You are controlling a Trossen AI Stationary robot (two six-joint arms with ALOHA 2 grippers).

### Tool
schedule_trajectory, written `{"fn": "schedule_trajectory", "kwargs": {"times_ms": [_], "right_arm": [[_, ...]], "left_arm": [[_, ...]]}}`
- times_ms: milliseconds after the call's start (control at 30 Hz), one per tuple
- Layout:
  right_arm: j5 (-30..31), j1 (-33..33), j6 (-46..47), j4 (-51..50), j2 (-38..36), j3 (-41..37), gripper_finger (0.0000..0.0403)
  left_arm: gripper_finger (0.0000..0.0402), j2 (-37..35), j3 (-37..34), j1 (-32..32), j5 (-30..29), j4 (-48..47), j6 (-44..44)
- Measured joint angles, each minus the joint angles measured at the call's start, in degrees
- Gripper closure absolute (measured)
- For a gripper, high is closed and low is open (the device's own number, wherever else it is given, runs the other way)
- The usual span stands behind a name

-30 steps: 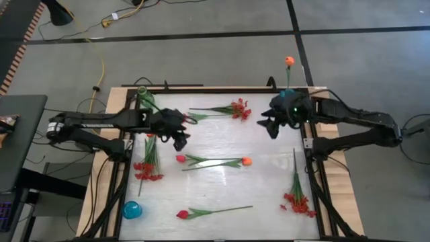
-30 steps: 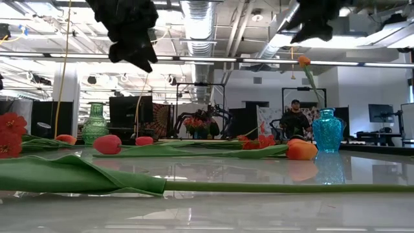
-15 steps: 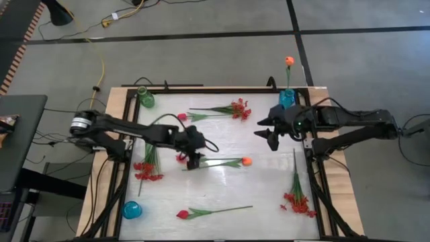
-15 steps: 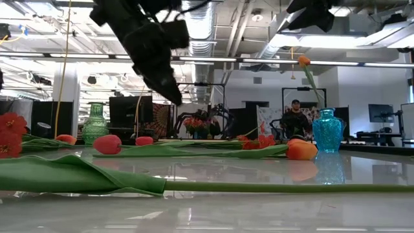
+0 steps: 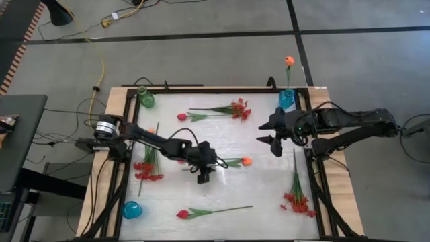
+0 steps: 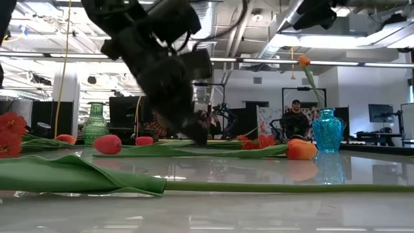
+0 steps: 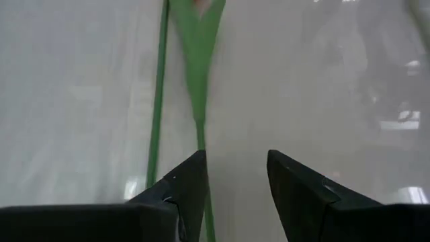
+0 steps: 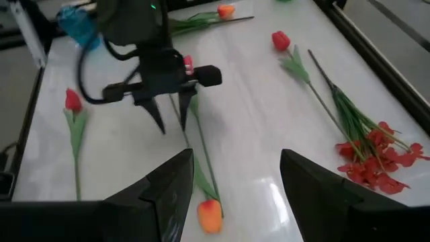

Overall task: Sort flowers into vase by color
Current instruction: Put the right orange tulip into the top blue vase

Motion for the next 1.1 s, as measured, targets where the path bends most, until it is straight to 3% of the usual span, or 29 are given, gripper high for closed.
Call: {"fn": "schedule_trajectory", "kwargs": {"times_ms": [267, 433, 567, 700, 767, 933, 1100], "right_arm": [[-0.26, 0.06, -2.20, -1.24, 0.00, 0.00, 0.0153], [-0.29, 0.05, -2.27, -2.07, 0.02, 0.00, 0.0153], [-0.29, 0.04, -1.83, -2.00, 0.01, 0.00, 0.0153], [0.20, -0.02, -0.40, -1.91, 0.00, 0.00, 0.0153], [1.29, -0.09, -0.15, -1.52, 0.01, 0.00, 0.0153], [1.49, -0.12, 0.25, 0.43, 0.00, 0.00, 0.0153], [1.73, -0.23, 1.12, 0.62, 0.00, 0.00, 0.0153]], "left_arm": [[0.0267, 3.87, 0.22, -0.24, -3.78, 1.74, -4.39], [0.0275, 3.74, 0.20, -0.24, -3.96, 1.59, -0.90], [0.0313, 3.74, 0.22, -0.21, -4.13, 1.05, 0.97], [0.0382, 3.74, 0.24, -0.11, -3.88, 0.77, 1.16], [0.0394, 3.55, 0.22, -0.11, -3.09, 1.11, 0.06], [0.0400, 0.01, -0.09, 0.09, 0.12, -0.15, 2.03], [0.0401, -9.07, 0.07, 1.35, 1.03, -0.27, 7.95]]}}
